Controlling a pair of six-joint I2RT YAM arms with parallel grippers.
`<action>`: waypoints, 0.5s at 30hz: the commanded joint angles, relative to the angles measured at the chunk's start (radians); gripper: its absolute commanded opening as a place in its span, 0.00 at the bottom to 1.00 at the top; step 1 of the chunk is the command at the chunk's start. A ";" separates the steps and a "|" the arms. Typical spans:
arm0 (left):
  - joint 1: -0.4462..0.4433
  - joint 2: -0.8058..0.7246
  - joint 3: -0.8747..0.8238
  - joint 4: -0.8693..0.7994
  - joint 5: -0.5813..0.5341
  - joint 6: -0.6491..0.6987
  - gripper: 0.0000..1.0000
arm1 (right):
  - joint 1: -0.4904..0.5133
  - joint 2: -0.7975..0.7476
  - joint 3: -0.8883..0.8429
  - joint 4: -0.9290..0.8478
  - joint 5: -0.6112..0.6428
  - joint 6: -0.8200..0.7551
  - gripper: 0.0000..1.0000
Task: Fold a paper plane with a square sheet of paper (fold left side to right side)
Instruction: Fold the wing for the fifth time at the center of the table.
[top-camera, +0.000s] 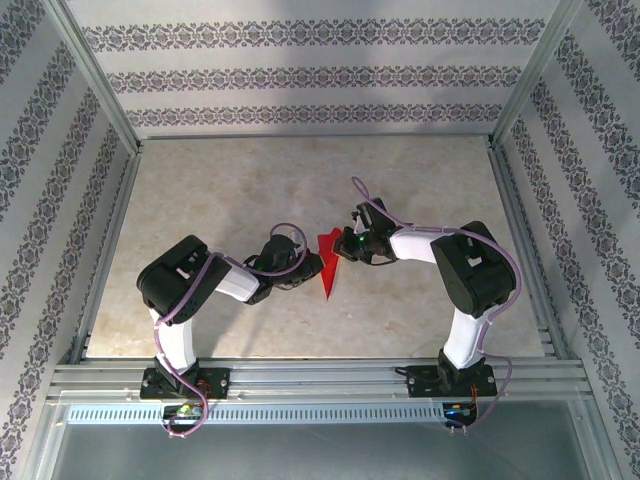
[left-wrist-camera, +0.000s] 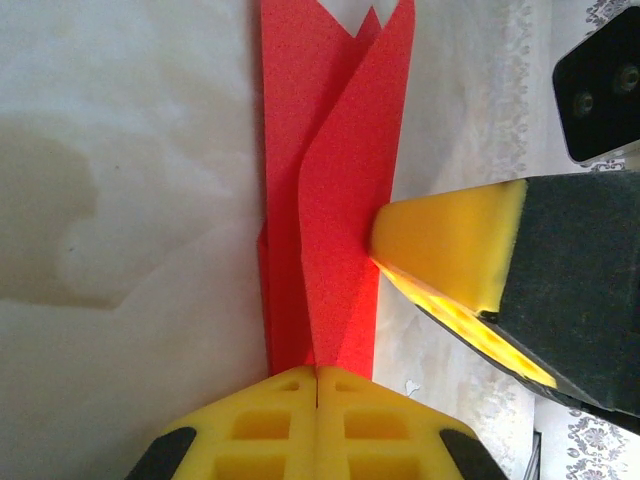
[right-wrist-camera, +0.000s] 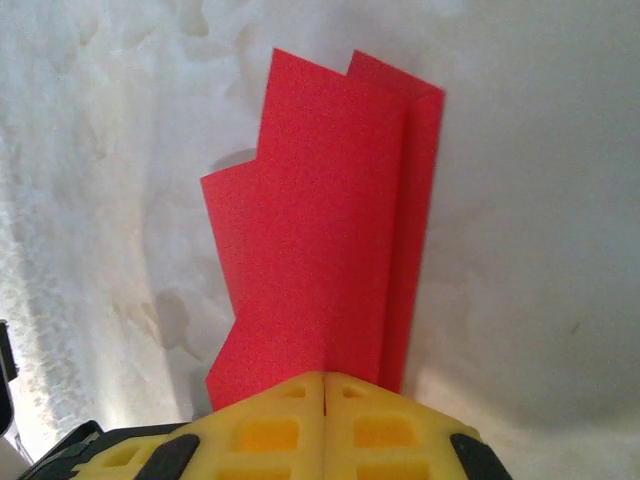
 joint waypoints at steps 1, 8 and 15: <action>0.001 0.015 -0.008 -0.154 -0.069 0.025 0.00 | 0.008 0.017 0.020 -0.022 0.028 -0.026 0.00; -0.001 0.015 -0.008 -0.156 -0.067 0.026 0.00 | 0.006 0.034 0.014 -0.032 0.030 -0.028 0.00; -0.002 0.001 -0.018 -0.146 -0.073 0.025 0.00 | 0.004 0.054 0.014 -0.071 0.030 -0.031 0.00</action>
